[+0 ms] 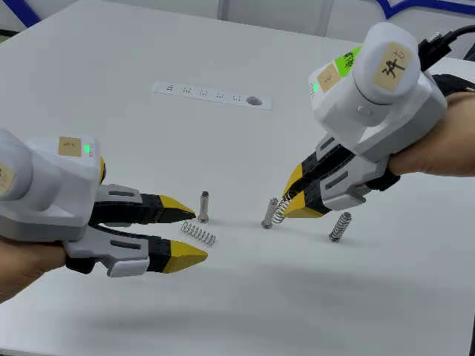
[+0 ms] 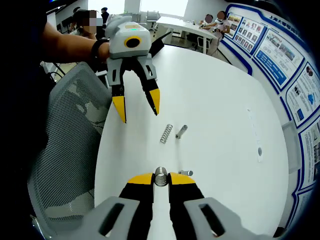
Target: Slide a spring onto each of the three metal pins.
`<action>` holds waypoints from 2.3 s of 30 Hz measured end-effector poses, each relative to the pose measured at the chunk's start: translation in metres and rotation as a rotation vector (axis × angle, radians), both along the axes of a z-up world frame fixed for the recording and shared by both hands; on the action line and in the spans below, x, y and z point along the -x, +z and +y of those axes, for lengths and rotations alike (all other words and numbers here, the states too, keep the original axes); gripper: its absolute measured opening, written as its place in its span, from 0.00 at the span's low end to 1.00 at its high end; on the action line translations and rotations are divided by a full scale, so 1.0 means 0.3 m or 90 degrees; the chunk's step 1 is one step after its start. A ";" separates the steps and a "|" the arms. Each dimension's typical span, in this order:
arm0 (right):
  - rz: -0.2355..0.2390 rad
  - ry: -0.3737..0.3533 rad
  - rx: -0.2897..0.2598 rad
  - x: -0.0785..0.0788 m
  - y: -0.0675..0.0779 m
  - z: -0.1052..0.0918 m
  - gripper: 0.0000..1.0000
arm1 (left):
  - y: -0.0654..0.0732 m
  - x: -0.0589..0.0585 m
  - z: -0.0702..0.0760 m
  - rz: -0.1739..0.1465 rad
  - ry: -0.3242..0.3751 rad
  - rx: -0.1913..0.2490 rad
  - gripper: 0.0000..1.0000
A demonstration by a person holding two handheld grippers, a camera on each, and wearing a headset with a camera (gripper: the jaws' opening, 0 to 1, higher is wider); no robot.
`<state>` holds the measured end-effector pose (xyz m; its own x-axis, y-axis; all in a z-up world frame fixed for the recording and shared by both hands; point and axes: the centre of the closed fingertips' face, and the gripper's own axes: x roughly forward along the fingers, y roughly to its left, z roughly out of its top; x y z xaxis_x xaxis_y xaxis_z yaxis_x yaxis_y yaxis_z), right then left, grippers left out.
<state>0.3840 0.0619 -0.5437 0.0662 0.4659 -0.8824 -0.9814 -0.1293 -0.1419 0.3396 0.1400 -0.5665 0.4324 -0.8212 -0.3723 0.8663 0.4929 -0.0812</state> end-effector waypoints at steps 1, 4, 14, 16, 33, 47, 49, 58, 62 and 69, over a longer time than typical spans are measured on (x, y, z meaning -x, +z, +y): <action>0.000 -0.004 0.002 -0.010 0.000 -0.006 0.12 | -0.001 0.000 0.007 0.000 0.005 0.001 0.38; -0.006 -0.013 0.009 -0.035 -0.003 -0.018 0.12 | -0.006 0.003 0.018 0.003 0.014 0.003 0.39; -0.023 -0.032 0.029 -0.127 -0.021 -0.024 0.12 | -0.019 0.015 0.045 0.008 0.033 0.006 0.42; -0.022 -0.032 0.032 -0.139 -0.030 -0.019 0.12 | -0.021 0.017 0.048 0.009 0.035 0.007 0.43; -0.025 -0.024 0.071 -0.187 -0.107 0.026 0.12 | -0.041 0.023 0.050 0.021 0.041 0.013 0.44; -0.013 -0.025 0.095 -0.208 -0.159 0.029 0.12 | -0.051 0.023 0.063 0.026 0.047 0.015 0.44; -0.011 -0.025 0.100 -0.208 -0.170 0.030 0.12 | -0.050 0.023 0.062 0.025 0.046 0.016 0.44; -0.005 -0.026 0.122 -0.205 -0.236 0.031 0.12 | -0.054 0.020 0.057 0.026 0.044 0.014 0.43; 0.002 -0.034 0.127 -0.203 -0.263 0.032 0.12 | -0.054 0.020 0.056 0.027 0.044 0.014 0.43; 0.003 -0.035 0.147 -0.203 -0.314 0.025 0.12 | -0.056 0.019 0.062 0.028 0.046 0.013 0.43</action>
<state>0.4450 0.0695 -0.6378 0.0814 0.2482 -0.9653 -0.9884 -0.1045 -0.1102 0.3338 0.1587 -0.5832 0.4739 -0.7966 -0.3753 0.8243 0.5512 -0.1292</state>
